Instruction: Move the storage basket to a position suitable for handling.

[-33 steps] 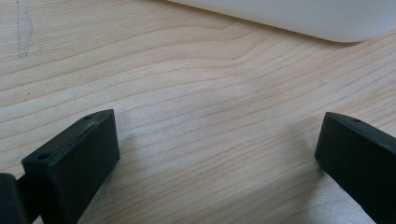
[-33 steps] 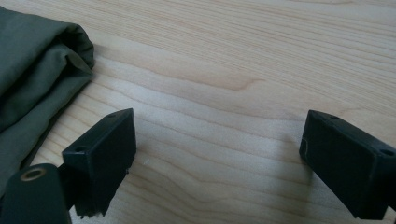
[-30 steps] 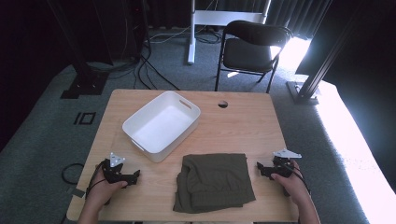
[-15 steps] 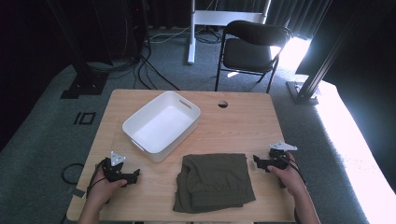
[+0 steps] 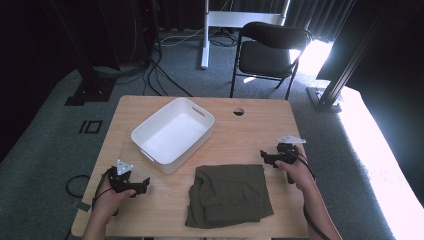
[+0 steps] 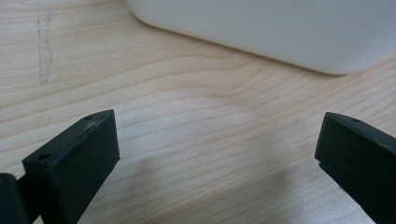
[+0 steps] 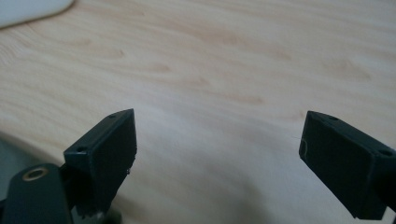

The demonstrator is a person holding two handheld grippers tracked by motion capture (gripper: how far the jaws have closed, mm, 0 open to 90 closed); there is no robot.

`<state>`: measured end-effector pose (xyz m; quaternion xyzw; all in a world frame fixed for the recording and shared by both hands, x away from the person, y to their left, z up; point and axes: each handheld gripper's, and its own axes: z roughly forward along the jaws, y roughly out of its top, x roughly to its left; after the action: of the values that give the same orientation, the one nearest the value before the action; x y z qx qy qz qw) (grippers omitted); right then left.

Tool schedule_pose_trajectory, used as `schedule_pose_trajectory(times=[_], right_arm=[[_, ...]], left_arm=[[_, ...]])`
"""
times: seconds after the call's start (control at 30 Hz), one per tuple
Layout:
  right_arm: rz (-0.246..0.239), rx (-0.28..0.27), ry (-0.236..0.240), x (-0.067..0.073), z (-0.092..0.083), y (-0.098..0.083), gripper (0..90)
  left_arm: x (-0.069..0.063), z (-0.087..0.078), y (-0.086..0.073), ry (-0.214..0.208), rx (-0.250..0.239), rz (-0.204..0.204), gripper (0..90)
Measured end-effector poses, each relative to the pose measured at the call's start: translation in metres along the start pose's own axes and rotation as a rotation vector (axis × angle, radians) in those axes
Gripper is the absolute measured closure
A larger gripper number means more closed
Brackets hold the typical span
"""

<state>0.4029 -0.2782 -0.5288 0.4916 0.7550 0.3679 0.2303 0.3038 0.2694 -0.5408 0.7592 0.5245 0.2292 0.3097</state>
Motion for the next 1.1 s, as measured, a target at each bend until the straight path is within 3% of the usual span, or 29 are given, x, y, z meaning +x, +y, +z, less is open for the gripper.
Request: schedule_pose_trajectory(times=[0.23,0.47,1.1], right_arm=[[-0.036,-0.020,0.018,0.009,0.011,0.025,11.0],[-0.037,-0.032,0.053,0.021,0.021,0.042,11.1],[-0.145,-0.120,0.161,0.080,0.060,0.110,11.1]], left_arm=[[-0.001,-0.002,0.006,0.002,-0.012,0.001,0.9],[-0.003,-0.005,0.013,-0.003,-0.036,-0.004,0.9],[0.008,-0.024,0.050,0.005,-0.144,-0.035,0.9]])
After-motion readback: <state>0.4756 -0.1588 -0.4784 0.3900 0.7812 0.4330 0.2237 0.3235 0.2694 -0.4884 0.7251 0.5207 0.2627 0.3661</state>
